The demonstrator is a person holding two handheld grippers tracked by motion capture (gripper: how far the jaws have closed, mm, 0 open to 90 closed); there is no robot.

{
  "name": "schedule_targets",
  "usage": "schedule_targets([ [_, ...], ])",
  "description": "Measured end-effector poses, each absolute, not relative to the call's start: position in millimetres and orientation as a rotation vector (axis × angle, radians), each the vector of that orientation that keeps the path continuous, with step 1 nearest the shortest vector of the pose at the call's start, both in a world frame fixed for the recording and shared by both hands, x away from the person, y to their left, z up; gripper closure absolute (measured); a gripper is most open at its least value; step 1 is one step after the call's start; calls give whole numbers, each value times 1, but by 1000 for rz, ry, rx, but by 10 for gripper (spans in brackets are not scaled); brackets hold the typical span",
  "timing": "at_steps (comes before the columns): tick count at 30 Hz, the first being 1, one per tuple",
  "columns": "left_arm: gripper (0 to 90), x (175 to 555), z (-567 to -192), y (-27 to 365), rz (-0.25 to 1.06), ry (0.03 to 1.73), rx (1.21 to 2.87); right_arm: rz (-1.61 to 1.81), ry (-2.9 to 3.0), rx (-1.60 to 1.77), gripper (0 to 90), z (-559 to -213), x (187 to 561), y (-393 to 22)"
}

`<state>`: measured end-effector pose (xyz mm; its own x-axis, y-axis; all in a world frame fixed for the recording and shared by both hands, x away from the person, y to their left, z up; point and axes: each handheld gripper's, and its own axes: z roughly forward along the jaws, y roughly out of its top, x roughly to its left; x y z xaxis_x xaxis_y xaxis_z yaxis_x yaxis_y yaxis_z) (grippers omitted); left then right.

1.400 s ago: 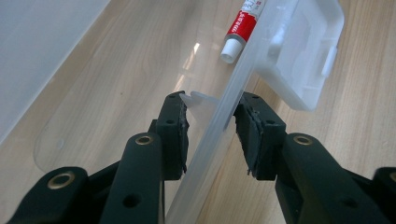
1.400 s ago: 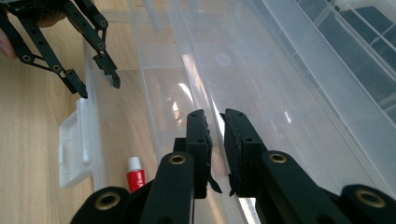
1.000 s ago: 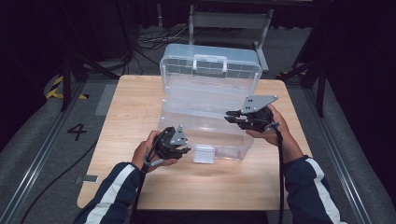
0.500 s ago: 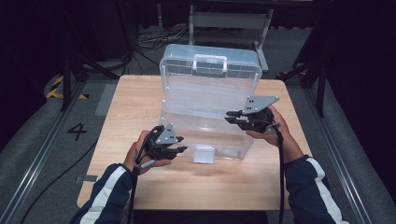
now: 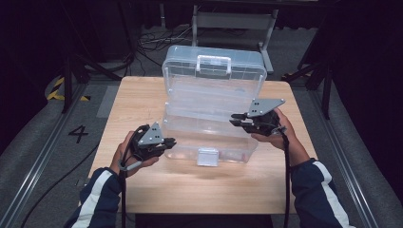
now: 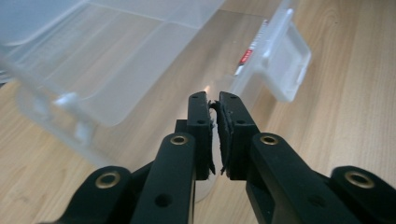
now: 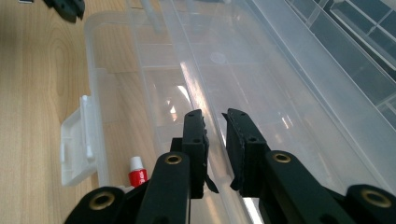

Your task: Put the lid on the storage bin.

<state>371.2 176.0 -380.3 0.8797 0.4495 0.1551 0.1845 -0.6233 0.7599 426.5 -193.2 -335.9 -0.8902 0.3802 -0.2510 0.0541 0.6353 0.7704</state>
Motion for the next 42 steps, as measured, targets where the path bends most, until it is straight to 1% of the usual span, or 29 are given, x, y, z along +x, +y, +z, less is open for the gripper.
schedule_targets([
  [3, 884, 374, -379, 185, 445, 482, 2231, 1139, 2469, 345, 787, -336, 426, -194],
  [6, 898, 381, -379, 199, 473, 554, 2186, 1134, 2472, 343, 787, -336, 425, -194],
  [10, 899, 390, -381, 208, 489, 599, 2153, 1127, 2479, 341, 787, -336, 424, -194],
  [14, 900, 398, -382, 210, 487, 615, 2110, 1124, 2482, 337, 787, -337, 423, -194],
  [19, 900, 402, -380, 209, 503, 620, 2095, 1124, 2487, 330, 787, -338, 423, -194],
  [28, 900, 414, -365, 218, 562, 659, 2028, 1125, 2513, 311, 793, -340, 421, -195],
  [32, 900, 419, -357, 217, 578, 648, 2001, 1119, 2514, 311, 793, -340, 420, -194],
  [37, 900, 427, -339, 207, 610, 622, 1976, 1117, 2515, 312, 793, -341, 418, -194],
  [42, 900, 440, -326, 195, 596, 628, 1945, 1115, 2522, 306, 793, -343, 416, -194],
])
